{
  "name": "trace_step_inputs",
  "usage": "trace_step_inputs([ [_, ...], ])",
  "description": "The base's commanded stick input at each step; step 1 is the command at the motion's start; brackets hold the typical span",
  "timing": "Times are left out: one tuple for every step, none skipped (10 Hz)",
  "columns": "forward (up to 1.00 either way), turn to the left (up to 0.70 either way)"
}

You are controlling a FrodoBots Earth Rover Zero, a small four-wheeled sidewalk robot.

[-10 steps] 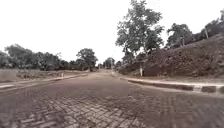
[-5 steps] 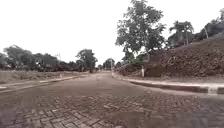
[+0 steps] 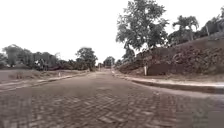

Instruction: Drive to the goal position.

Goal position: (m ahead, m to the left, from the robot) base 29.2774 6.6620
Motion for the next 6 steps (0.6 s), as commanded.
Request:
trace_step_inputs([
  [1.00,0.00],
  [1.00,0.00],
  [1.00,0.00],
  [1.00,0.00],
  [1.00,0.00],
  [1.00,0.00],
])
